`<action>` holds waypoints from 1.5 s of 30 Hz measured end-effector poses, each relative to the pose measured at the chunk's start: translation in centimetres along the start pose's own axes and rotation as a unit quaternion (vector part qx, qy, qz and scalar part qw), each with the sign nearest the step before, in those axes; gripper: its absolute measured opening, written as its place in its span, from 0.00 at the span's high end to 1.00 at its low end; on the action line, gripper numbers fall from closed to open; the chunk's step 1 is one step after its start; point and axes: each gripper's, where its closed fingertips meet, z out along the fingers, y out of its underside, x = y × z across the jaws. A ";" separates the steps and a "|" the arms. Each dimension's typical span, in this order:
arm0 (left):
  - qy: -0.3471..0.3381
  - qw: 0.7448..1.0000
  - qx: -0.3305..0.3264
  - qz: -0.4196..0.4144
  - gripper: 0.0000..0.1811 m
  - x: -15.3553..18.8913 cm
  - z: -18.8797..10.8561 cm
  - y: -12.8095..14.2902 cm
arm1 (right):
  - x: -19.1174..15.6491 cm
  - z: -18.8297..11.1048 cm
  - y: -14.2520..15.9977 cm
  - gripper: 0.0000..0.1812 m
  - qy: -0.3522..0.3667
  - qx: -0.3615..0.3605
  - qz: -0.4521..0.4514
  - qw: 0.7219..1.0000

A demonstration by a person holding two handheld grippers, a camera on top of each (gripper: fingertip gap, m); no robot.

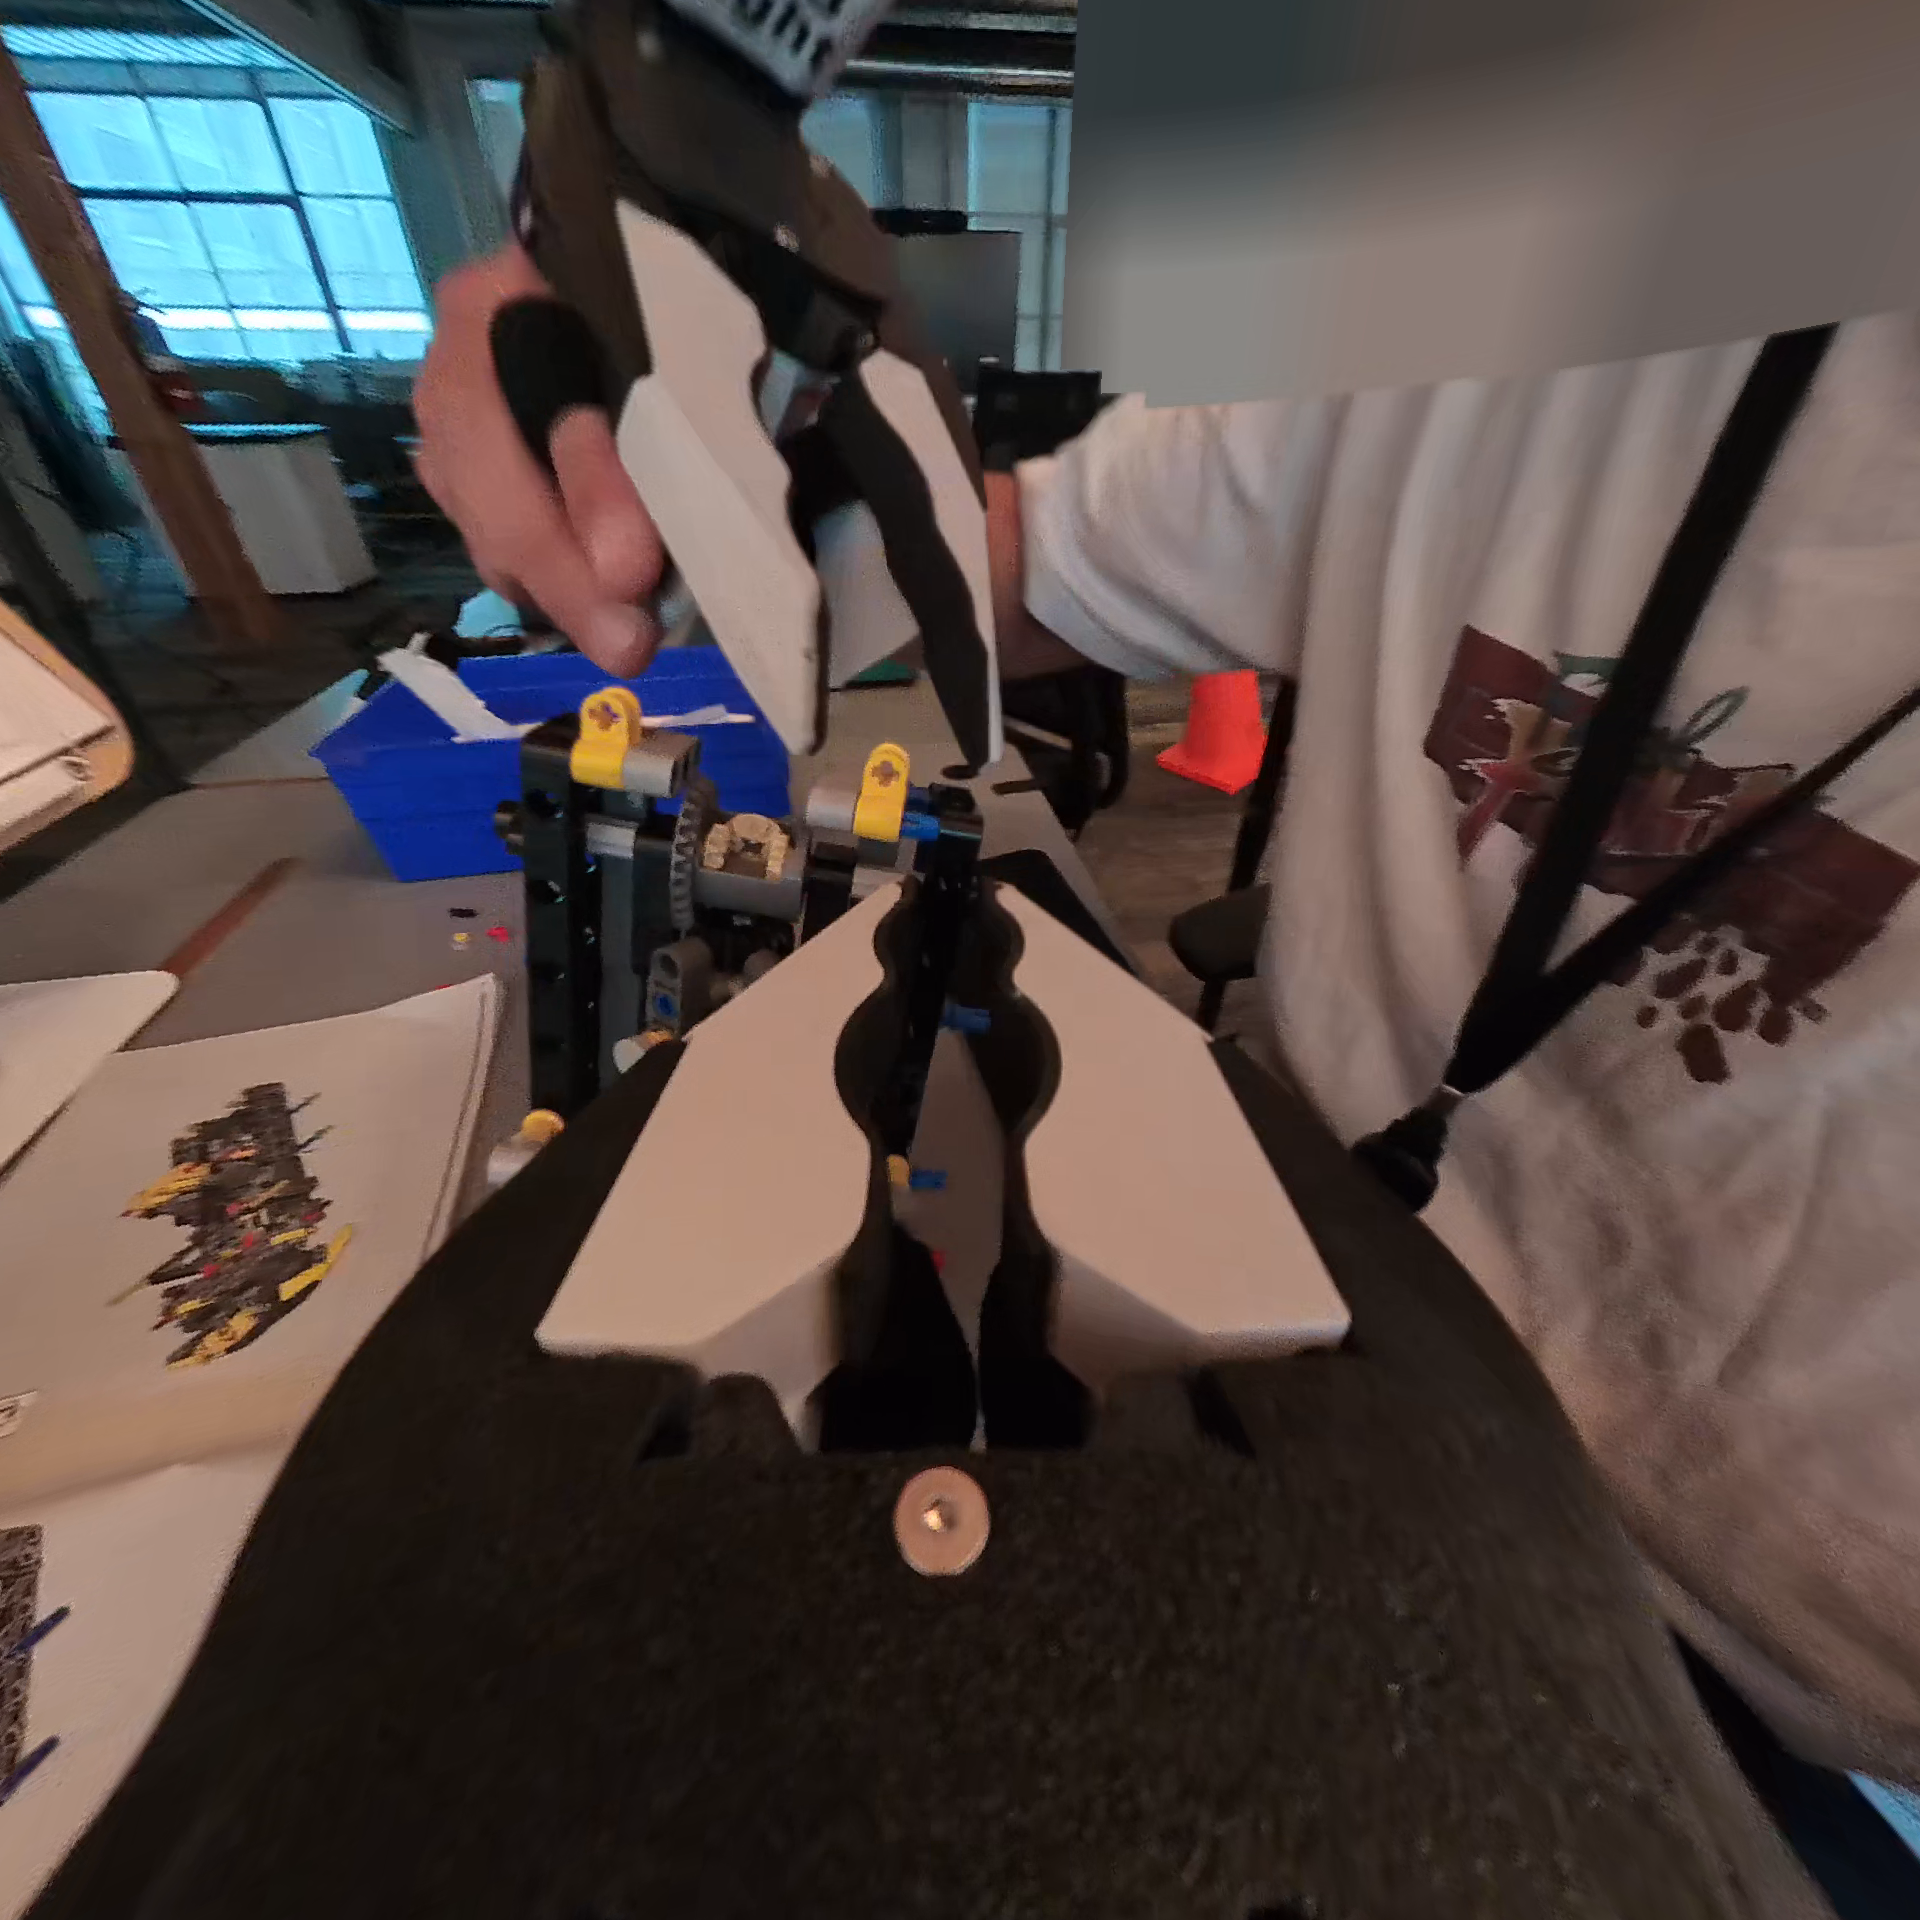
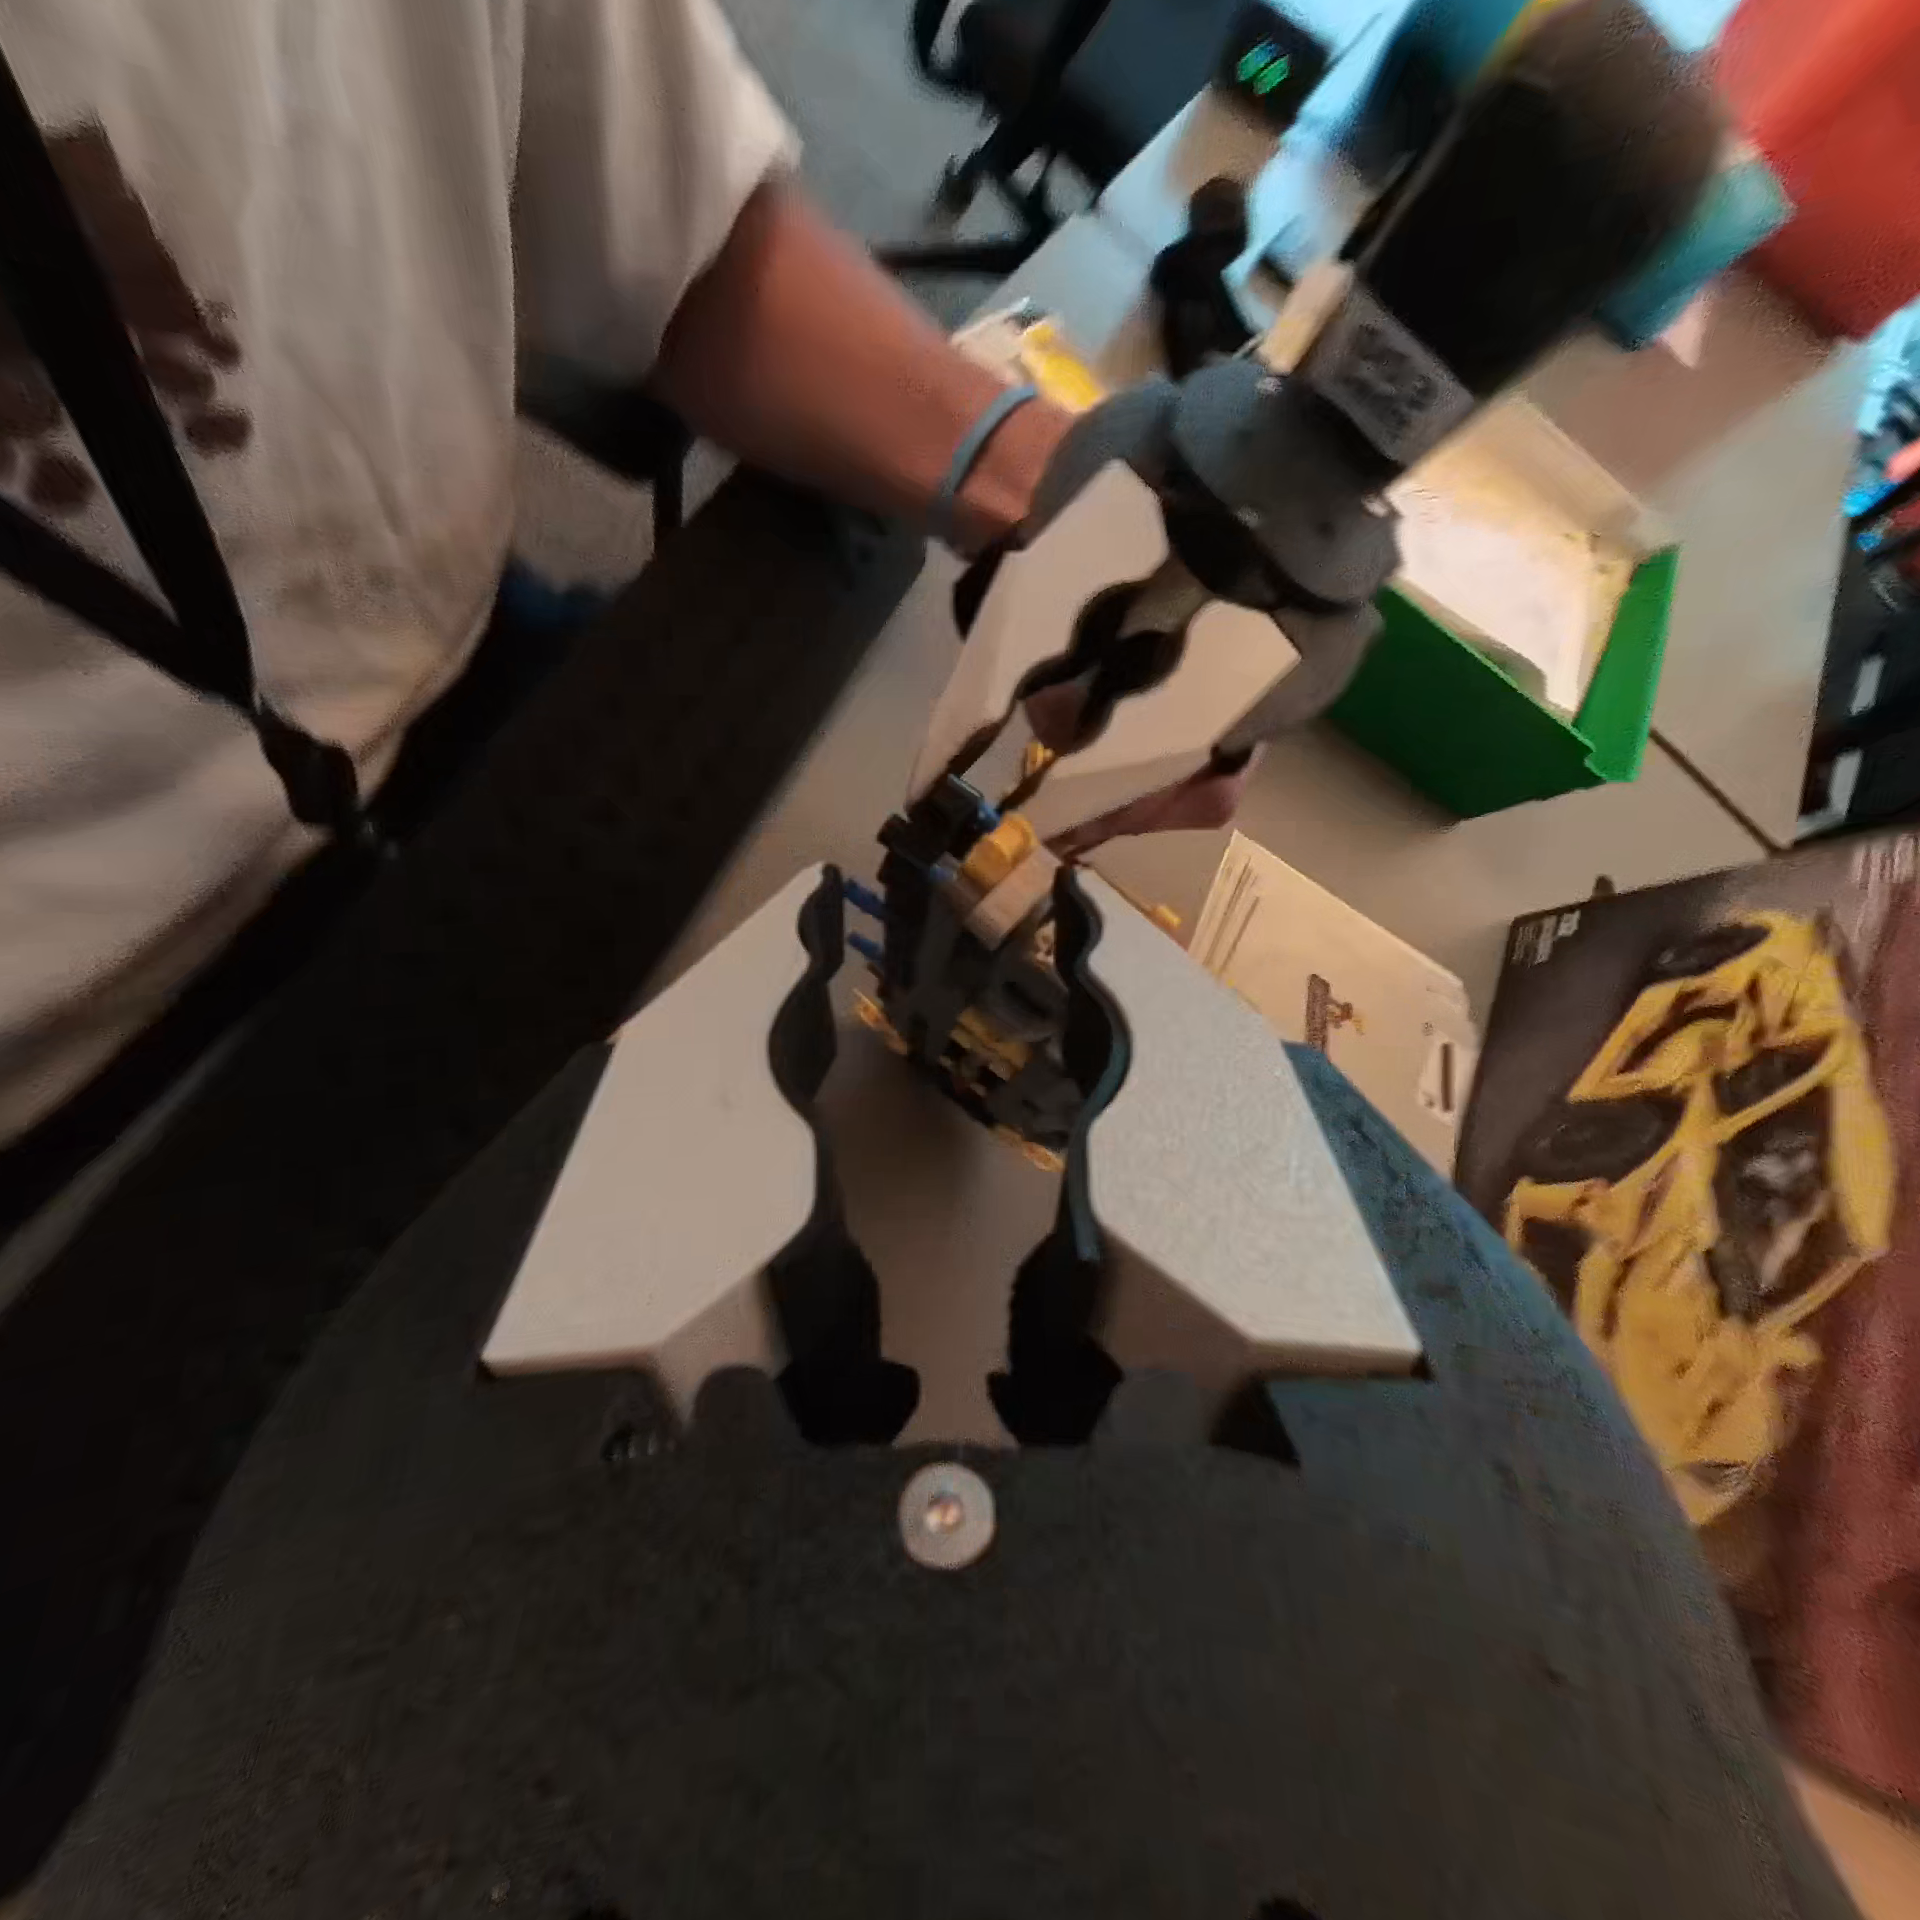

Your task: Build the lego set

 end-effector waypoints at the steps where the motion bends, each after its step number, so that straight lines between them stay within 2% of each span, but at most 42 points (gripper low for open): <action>1: 0.009 1.000 -0.001 -0.006 0.94 -0.1 -0.3 -0.1 | 0.4 0.4 -0.2 0.78 -0.012 -0.022 -0.029 0.999; 5: 0.035 0.999 -0.002 -0.026 0.94 -0.7 -0.9 -0.3 | 1.7 1.3 0.4 0.78 -0.073 -0.109 -0.098 0.987; 8: 0.062 0.997 -0.006 -0.036 0.94 -1.0 -0.9 -0.4 | 1.7 1.6 0.9 0.84 -0.119 -0.156 -0.144 0.970; 13: 0.055 0.997 -0.006 -0.053 0.94 -1.9 -1.4 -0.7 | 2.5 1.6 1.3 0.86 -0.145 -0.182 -0.133 0.964; 16: -0.045 0.995 0.051 -0.068 0.94 -3.6 -2.8 -2.0 | 4.2 1.6 1.7 0.87 -0.117 -0.191 -0.092 0.970; 17: -0.088 0.992 0.069 -0.060 0.90 -3.8 -3.3 -2.4 | 4.6 1.6 1.8 0.87 -0.113 -0.190 -0.070 0.973; 20: -0.219 0.973 0.073 -0.016 0.83 -3.8 -4.3 -2.6 | 5.6 1.8 1.9 0.87 -0.105 -0.195 -0.026 0.975; 23: -0.357 0.933 0.018 0.037 0.82 -4.7 -4.5 -2.0 | 6.2 2.1 1.8 0.87 -0.107 -0.200 0.012 0.974; 25: -0.417 0.907 -0.021 0.053 0.81 -5.3 -4.2 -1.4 | 6.4 2.3 1.6 0.87 -0.105 -0.199 0.020 0.974; 30: -0.477 0.875 -0.039 0.067 0.80 -6.2 -3.3 -0.8 | 6.2 2.7 1.2 0.87 -0.109 -0.199 0.021 0.974; 32: -0.478 0.875 -0.031 0.073 0.84 -6.1 -3.0 -0.8 | 5.9 2.6 1.2 0.87 -0.113 -0.202 0.017 0.973; 35: -0.492 0.865 -0.039 0.094 0.84 -6.1 -2.9 -0.7 | 5.7 2.5 1.3 0.87 -0.115 -0.195 0.008 0.974; 38: -0.496 0.865 -0.026 0.076 0.84 -6.0 -2.9 -0.7 | 5.7 2.6 1.2 0.86 -0.102 -0.176 0.015 0.979; 41: -0.504 0.861 -0.013 0.065 0.85 -6.0 -3.2 -0.7 | 6.7 2.5 1.1 0.79 -0.029 -0.152 0.041 0.987; 43: -0.511 0.857 -0.011 0.066 0.85 -6.0 -3.2 -0.8 | 6.6 2.2 1.3 0.80 0.009 -0.128 0.090 0.988; 45: -0.512 0.856 -0.002 0.065 0.85 -5.9 -2.8 -0.8 | 6.5 1.4 1.3 0.76 0.050 -0.096 0.134 0.985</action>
